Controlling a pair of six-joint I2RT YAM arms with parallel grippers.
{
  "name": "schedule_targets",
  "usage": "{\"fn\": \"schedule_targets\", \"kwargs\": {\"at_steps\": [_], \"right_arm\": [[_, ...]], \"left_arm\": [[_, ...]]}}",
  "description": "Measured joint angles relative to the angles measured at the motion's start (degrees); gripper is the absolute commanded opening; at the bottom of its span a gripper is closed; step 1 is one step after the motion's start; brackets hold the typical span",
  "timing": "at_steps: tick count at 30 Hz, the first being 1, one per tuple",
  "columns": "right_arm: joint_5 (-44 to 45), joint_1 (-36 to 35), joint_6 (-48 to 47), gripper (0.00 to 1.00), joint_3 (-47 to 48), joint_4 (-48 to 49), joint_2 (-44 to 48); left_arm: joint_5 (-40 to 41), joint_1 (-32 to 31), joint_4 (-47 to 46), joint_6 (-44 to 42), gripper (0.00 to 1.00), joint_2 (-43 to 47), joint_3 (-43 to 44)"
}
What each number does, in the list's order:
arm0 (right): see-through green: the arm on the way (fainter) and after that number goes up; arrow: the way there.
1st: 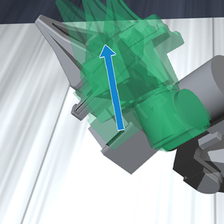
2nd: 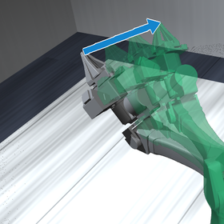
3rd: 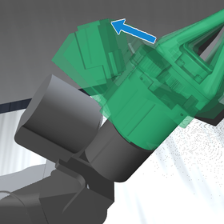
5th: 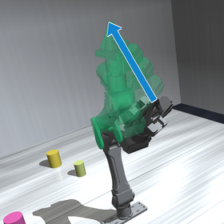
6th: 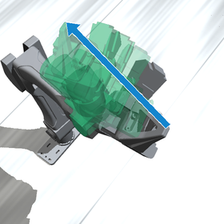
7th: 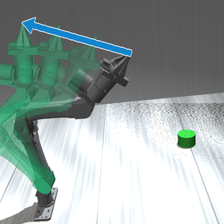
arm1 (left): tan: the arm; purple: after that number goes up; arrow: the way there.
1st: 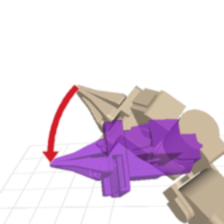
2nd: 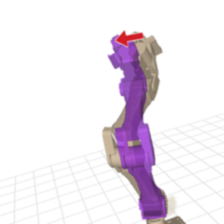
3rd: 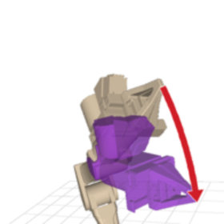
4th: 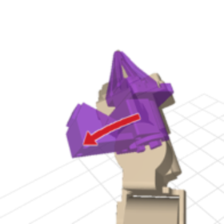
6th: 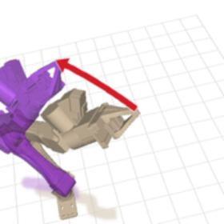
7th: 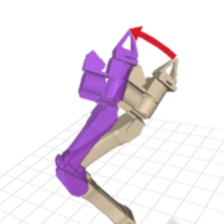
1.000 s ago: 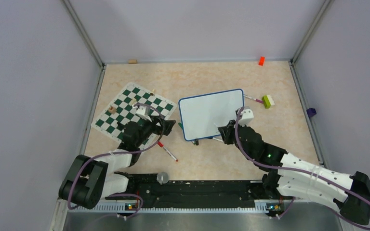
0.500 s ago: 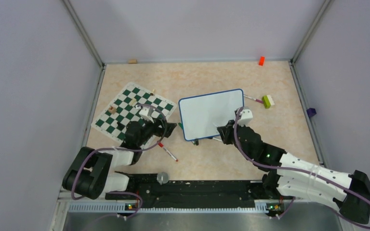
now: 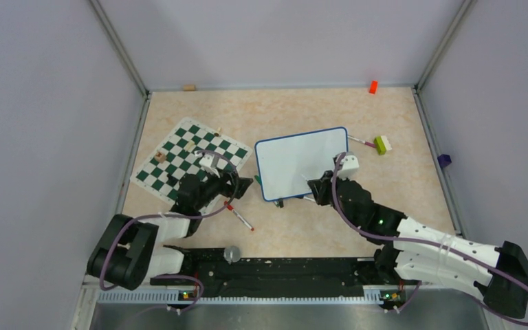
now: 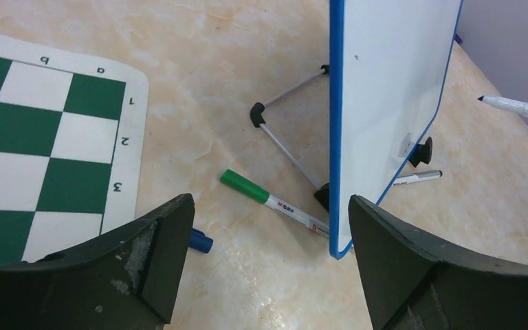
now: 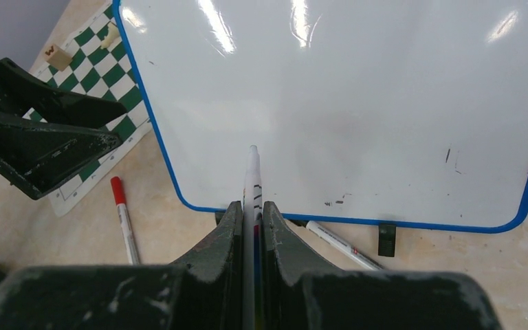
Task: Write a sentence on the whiteboard
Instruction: Hold the whiteboard on the whiteboard stand.
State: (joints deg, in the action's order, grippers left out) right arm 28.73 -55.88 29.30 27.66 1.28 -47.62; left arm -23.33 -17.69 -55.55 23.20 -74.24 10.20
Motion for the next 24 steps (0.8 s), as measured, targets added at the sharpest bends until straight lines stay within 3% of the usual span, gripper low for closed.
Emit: {"fn": "schedule_targets", "kwargs": {"at_steps": [7,16,24], "right_arm": [[-1.4,-0.5,0.0,0.0,-0.2,0.8,0.9],[-1.6,-0.7,-5.5,0.0,-0.5,0.5,3.8],[0.5,-1.0,-4.1,0.0,-2.9,1.7,9.0]], "left_arm": [[-2.6,0.0,3.1,-2.4,0.88,2.8,2.3],[-5.2,0.0,-4.4,-0.4,0.87,-10.6,3.8],[-3.3,0.0,-1.8,0.5,0.86,-5.9,4.8]]}}
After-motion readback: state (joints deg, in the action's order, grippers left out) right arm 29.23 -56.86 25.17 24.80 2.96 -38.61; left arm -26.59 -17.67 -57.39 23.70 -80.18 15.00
